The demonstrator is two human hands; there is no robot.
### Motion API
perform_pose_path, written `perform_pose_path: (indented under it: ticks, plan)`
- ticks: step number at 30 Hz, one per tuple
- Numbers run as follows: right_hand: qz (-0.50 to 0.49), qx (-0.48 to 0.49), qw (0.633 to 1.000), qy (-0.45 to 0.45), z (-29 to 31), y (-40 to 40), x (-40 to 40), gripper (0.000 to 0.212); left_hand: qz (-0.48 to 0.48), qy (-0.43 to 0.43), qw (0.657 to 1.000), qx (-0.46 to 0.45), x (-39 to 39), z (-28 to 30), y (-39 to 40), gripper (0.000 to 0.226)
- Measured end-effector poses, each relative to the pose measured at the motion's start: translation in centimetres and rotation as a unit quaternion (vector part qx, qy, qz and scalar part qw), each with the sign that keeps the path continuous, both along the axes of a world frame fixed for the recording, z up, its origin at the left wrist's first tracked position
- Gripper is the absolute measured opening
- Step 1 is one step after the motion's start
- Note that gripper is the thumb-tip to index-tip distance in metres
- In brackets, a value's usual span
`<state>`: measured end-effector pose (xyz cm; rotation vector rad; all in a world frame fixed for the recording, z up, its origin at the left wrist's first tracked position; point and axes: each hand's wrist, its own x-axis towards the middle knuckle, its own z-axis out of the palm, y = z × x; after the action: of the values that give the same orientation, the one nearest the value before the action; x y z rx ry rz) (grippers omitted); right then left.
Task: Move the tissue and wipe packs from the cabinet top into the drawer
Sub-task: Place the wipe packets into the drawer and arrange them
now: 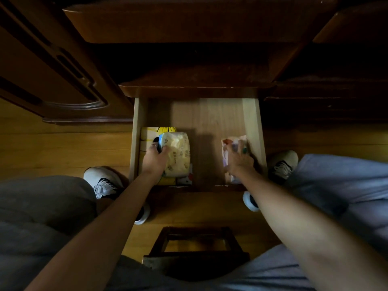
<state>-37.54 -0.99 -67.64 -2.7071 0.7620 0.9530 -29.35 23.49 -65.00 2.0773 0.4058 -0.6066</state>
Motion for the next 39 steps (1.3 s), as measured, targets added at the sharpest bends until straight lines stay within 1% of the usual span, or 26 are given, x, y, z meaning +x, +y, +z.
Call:
perform_pose_path:
  ticks: [2,4,6,8,12,13,15,16,17,18,19,20,21,23,24,25,27,29,30,31,32,33,34,35,37,39]
  plan:
    - [-0.006,0.007,1.0,-0.007,0.0,0.2,-0.1,0.085,-0.003,-0.001,1.0,0.002,0.0,0.0,0.1,0.029]
    - [-0.007,0.01,1.0,-0.021,0.1,0.2,0.5,0.079,-0.016,-0.008,1.0,0.013,0.0,0.0,0.2,0.03]
    - [0.009,0.019,0.998,-0.062,0.2,-0.3,1.0,0.074,-0.029,-0.011,0.999,0.017,0.0,0.1,0.2,0.023]
    - [0.025,0.017,0.996,-0.08,0.1,-1.2,1.0,0.076,-0.052,-0.016,0.998,0.027,-0.1,0.1,0.1,0.019]
    - [-0.032,0.015,0.993,-0.109,-0.1,-1.8,0.2,0.079,-0.088,-0.056,0.991,0.08,-0.1,0.5,-0.3,0.047]
    - [-0.023,-0.003,0.991,-0.129,-0.1,-1.7,0.2,0.076,-0.09,-0.058,0.992,0.063,0.0,0.5,-0.6,0.048]
    - [-0.003,-0.028,0.98,-0.197,0.4,-1.3,0.7,0.065,-0.091,-0.043,0.995,-0.021,0.3,0.9,-1.4,0.047]
    - [-0.015,-0.001,0.974,-0.225,0.8,-1.0,1.3,0.062,-0.094,-0.033,0.994,-0.048,0.4,1.1,-2.0,0.049]
    - [-0.051,0.075,0.968,-0.234,1.4,-0.5,2.0,0.062,-0.103,-0.028,0.993,-0.058,0.5,1.3,-2.6,0.053]
    - [-0.115,0.197,0.947,-0.227,2.2,-0.2,2.8,0.063,-0.115,-0.028,0.991,-0.057,0.5,1.5,-3.2,0.055]
    - [-0.178,0.316,0.909,-0.207,2.9,0.0,3.4,0.063,-0.126,-0.032,0.99,-0.054,0.5,1.5,-3.7,0.054]
    - [-0.212,0.386,0.876,-0.199,3.5,0.0,3.9,0.061,-0.139,-0.036,0.988,-0.052,0.4,1.5,-4.2,0.052]
    - [-0.218,0.408,0.862,-0.207,4.1,-0.2,4.2,0.054,-0.156,-0.039,0.986,-0.049,0.3,1.4,-4.5,0.05]
    - [-0.203,0.409,0.861,-0.226,4.5,-0.9,4.4,0.043,-0.203,-0.04,0.978,-0.034,0.2,1.0,-4.7,0.052]
    - [-0.189,0.413,0.865,-0.212,4.6,-1.2,4.4,0.046,-0.231,-0.04,0.972,-0.021,0.2,0.8,-4.6,0.055]
    - [-0.16,0.412,0.878,-0.183,4.5,-1.4,4.4,0.054,-0.264,-0.04,0.964,-0.006,0.1,0.6,-4.6,0.059]
    - [-0.06,0.364,0.921,-0.125,3.9,-0.9,3.9,0.068,-0.341,-0.039,0.939,0.021,-0.2,0.1,-4.8,0.06]
    - [0.043,0.249,0.96,-0.12,3.0,-0.1,3.3,0.063,-0.404,-0.031,0.913,0.043,-0.7,-0.3,-5.1,0.062]
    - [0.094,0.177,0.971,-0.13,2.7,0.3,3.1,0.057,-0.42,-0.035,0.905,0.06,-0.9,-0.5,-5.0,0.065]
    - [0.142,0.115,0.973,-0.14,2.4,0.7,2.9,0.051,-0.427,-0.057,0.898,0.085,-1.1,-0.6,-4.7,0.066]
    - [0.182,0.069,0.97,-0.147,2.1,1.0,2.7,0.049,-0.431,-0.1,0.889,0.118,-1.1,-0.7,-4.3,0.065]
    - [0.217,0.031,0.965,-0.141,1.9,1.2,2.7,0.05,-0.442,-0.161,0.868,0.157,-1.0,-0.9,-3.7,0.06]
    - [0.248,-0.005,0.961,-0.126,1.7,1.5,2.8,0.053,-0.463,-0.222,0.834,0.201,-0.9,-1.0,-3.1,0.054]
    - [0.274,-0.038,0.955,-0.104,1.5,1.9,2.9,0.058,-0.491,-0.257,0.796,0.243,-0.8,-1.0,-2.4,0.049]
    - [0.296,-0.069,0.951,-0.062,0.9,2.4,2.8,0.065,-0.563,-0.244,0.725,0.312,-0.7,-1.0,-1.5,0.046]
    - [0.272,-0.053,0.96,-0.047,0.4,2.6,2.5,0.069,-0.636,-0.209,0.647,0.364,-0.9,-1.1,-1.0,0.05]
